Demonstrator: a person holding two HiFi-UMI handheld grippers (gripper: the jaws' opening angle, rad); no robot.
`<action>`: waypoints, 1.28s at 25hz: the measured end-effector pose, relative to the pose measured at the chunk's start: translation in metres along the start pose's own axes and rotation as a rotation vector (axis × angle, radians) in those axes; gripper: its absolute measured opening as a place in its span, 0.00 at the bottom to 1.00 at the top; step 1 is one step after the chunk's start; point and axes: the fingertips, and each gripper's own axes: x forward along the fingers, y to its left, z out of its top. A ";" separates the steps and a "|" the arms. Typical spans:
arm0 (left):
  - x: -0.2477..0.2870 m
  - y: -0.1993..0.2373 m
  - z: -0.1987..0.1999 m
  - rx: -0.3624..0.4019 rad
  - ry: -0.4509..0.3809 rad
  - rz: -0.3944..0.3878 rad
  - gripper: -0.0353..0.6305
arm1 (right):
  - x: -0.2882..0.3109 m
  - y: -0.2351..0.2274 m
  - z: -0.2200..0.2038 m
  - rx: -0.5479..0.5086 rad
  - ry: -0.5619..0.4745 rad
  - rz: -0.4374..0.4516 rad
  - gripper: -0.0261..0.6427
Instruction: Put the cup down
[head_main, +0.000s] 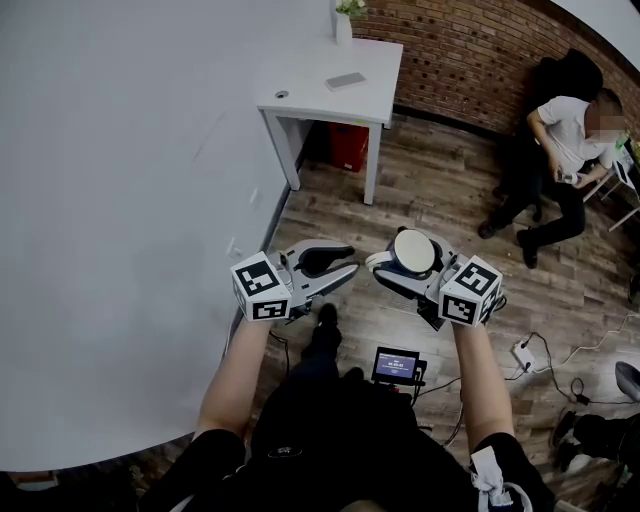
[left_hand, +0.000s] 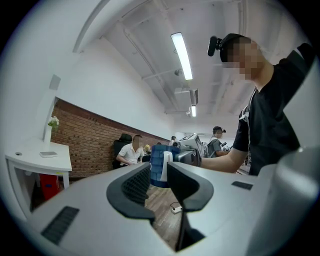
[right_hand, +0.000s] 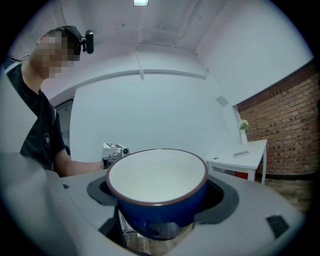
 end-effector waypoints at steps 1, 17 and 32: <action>0.001 0.002 0.000 0.002 0.000 -0.002 0.19 | 0.000 -0.003 0.000 0.002 0.000 -0.006 0.68; 0.007 0.115 0.013 -0.015 -0.019 -0.019 0.19 | 0.060 -0.092 0.019 0.023 0.012 -0.051 0.68; -0.002 0.259 0.044 -0.011 -0.024 -0.087 0.20 | 0.148 -0.192 0.059 0.049 0.004 -0.152 0.68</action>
